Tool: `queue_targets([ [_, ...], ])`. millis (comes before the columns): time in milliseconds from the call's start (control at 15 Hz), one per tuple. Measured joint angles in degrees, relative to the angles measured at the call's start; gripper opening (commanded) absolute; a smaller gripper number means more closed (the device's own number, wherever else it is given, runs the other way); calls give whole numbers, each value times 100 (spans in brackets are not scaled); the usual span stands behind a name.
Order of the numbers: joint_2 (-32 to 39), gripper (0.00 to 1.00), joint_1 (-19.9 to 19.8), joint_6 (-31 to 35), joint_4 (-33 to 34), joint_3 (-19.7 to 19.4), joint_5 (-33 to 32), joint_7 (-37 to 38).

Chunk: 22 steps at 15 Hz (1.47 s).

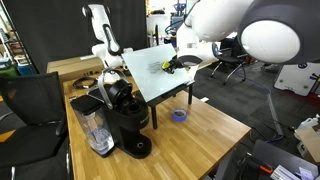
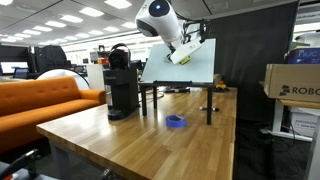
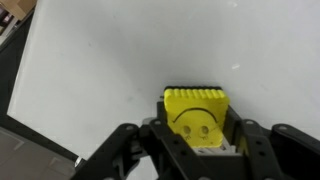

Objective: Wipe the whiteboard with the duster

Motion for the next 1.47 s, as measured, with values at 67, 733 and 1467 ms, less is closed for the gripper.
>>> queue_targets([
  [67, -18, 28, 62, 20, -20, -18, -30, 0],
  [733, -190, 28, 803, 42, -273, -194, -153, 1],
  [1467, -293, 28, 1284, 10, -577, -505, -347, 4],
])
